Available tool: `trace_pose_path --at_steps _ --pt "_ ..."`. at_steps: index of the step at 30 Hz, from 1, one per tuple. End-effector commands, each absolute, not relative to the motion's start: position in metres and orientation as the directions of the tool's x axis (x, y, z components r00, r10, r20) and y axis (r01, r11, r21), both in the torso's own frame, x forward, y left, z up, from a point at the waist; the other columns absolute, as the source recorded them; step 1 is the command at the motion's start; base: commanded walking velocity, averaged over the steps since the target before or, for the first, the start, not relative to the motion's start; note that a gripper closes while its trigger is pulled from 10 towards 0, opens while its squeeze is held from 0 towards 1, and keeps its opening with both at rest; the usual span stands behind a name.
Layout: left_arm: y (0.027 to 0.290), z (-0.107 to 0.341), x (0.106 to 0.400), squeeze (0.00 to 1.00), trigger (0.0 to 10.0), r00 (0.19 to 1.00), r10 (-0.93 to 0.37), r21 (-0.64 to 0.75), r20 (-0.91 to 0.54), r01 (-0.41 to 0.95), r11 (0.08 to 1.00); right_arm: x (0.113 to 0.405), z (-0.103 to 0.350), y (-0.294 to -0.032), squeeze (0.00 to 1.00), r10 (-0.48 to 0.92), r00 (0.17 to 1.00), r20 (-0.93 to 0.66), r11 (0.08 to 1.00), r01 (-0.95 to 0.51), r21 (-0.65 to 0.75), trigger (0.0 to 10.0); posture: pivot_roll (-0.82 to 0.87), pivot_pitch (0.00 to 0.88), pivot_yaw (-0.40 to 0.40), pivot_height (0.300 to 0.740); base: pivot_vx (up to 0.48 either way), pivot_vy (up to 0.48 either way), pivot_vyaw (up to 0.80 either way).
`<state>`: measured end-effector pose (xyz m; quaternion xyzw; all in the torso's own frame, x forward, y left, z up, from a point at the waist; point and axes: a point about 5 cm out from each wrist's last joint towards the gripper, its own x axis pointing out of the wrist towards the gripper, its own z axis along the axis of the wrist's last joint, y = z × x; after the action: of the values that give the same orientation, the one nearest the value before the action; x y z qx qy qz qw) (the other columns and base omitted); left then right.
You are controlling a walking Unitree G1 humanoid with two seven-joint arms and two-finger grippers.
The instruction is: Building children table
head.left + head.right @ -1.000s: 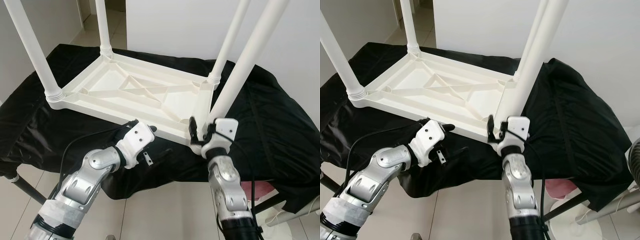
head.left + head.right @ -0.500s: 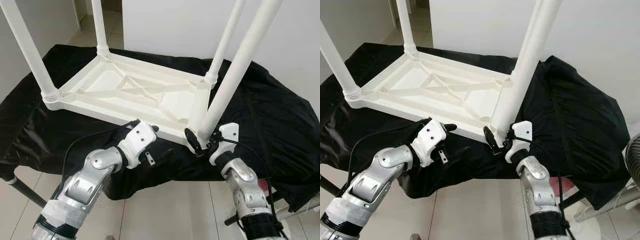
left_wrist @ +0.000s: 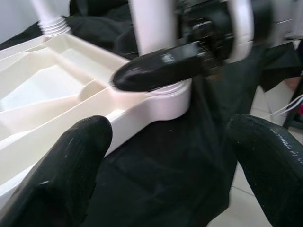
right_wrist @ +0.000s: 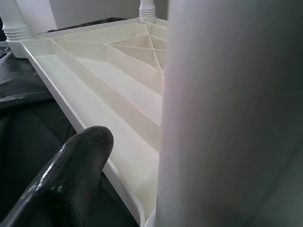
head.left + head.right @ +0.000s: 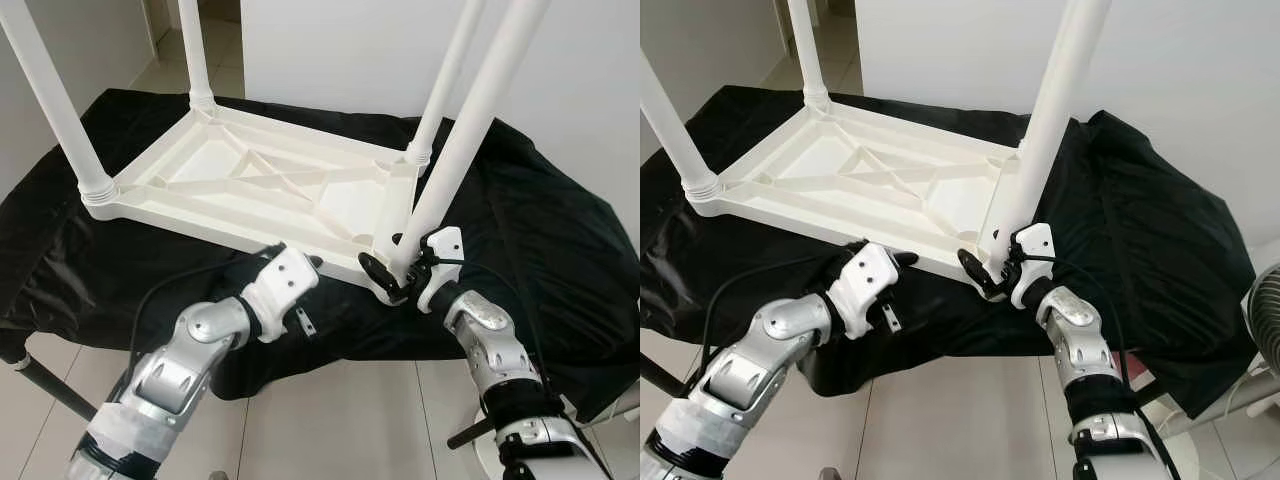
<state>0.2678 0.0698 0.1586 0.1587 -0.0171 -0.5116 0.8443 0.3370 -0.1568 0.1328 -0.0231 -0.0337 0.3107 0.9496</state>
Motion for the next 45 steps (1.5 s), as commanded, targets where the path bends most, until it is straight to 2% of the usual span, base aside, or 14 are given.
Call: trace_pose_path --at_steps 1,2,5,6,18,19,25,29,34,35,38,39,45 --pt "0.067 0.158 0.264 0.0 10.0 0.446 -0.884 0.28 -0.143 0.875 0.396 0.339 0.13 -0.15 0.0 0.63 0.776 0.028 0.775 -0.627 -0.082 10.0 0.05 0.037 -0.085 0.74 0.0 0.0 0.0" --pt "0.066 0.158 0.264 0.0 10.0 0.446 -0.884 0.279 -0.142 0.875 0.397 0.34 0.13 -0.15 0.0 0.634 0.773 0.026 0.771 -0.631 -0.084 4.6 0.05 0.036 -0.086 0.74 0.0 0.0 0.0" --pt "0.066 0.157 0.264 0.0 10.0 0.446 -0.884 0.278 -0.141 0.875 0.397 0.342 0.13 -0.151 0.0 0.636 0.771 0.026 0.77 -0.632 -0.086 4.6 0.05 0.035 -0.087 0.74 0.0 0.0 0.0" --pt "0.066 0.157 0.264 0.0 10.0 0.446 -0.884 0.278 -0.141 0.875 0.397 0.343 0.129 -0.151 0.0 0.641 0.767 0.027 0.766 -0.637 -0.086 0.0 0.06 0.034 -0.09 0.74 0.0 0.0 0.0" --pt "0.068 0.155 0.266 0.0 10.0 0.463 -0.875 0.279 -0.143 0.867 0.413 0.341 0.127 -0.151 0.0 0.645 0.763 0.044 0.764 -0.641 -0.077 0.0 0.06 0.022 -0.09 0.74 0.0 0.0 0.0" --pt "0.067 0.155 0.267 0.0 10.0 0.464 -0.874 0.285 -0.142 0.865 0.413 0.339 0.128 -0.15 0.0 0.631 0.773 0.059 0.775 -0.627 -0.075 10.0 0.07 0.025 -0.093 0.74 0.0 0.0 0.0" --pt "0.067 0.156 0.27 0.0 10.0 0.474 -0.869 0.3 -0.14 0.857 0.419 0.337 0.125 -0.148 0.0 0.552 0.832 0.057 0.833 -0.547 -0.075 10.0 0.06 0.025 -0.095 0.74 0.0 0.0 0.0" --pt "0.072 0.159 0.276 0.0 10.0 0.511 -0.851 0.3 -0.121 0.836 0.46 0.333 0.123 -0.147 0.0 0.486 0.873 0.048 0.873 -0.482 -0.078 10.0 0.06 0.025 -0.096 0.74 0.0 0.0 0.0" --pt "0.07 0.158 0.275 0.0 10.0 0.499 -0.858 0.297 -0.121 0.843 0.448 0.324 0.119 -0.14 0.0 0.432 0.9 0.057 0.902 -0.429 -0.049 10.0 0.06 0.019 -0.102 0.74 0.0 0.0 0.0" --pt "0.067 0.157 0.275 0.0 10.0 0.495 -0.861 0.296 -0.119 0.845 0.445 0.318 0.116 -0.134 0.0 0.362 0.93 0.056 0.932 -0.362 -0.024 10.0 0.06 0.01 -0.102 0.74 0.0 0.0 0.0" --pt "0.067 0.156 0.276 0.0 10.0 0.496 -0.861 0.298 -0.117 0.844 0.446 0.315 0.115 -0.131 0.0 0.309 0.95 0.054 0.951 -0.309 -0.014 10.0 0.06 0.01 -0.102 0.74 0.0 0.0 0.0" --pt "0.066 0.156 0.277 0.0 10.0 0.498 -0.86 0.296 -0.115 0.843 0.449 0.312 0.112 -0.125 0.0 0.246 0.968 0.052 0.969 -0.246 0.008 10.0 0.06 0.0 -0.106 0.74 0.0 0.0 0.0" --pt "0.064 0.155 0.282 0.0 10.0 0.498 -0.86 0.294 -0.11 0.843 0.451 0.303 0.107 -0.112 0.0 0.102 0.994 0.034 0.991 -0.105 0.079 10.0 0.05 0.0 -0.105 0.74 0.0 0.0 0.0"
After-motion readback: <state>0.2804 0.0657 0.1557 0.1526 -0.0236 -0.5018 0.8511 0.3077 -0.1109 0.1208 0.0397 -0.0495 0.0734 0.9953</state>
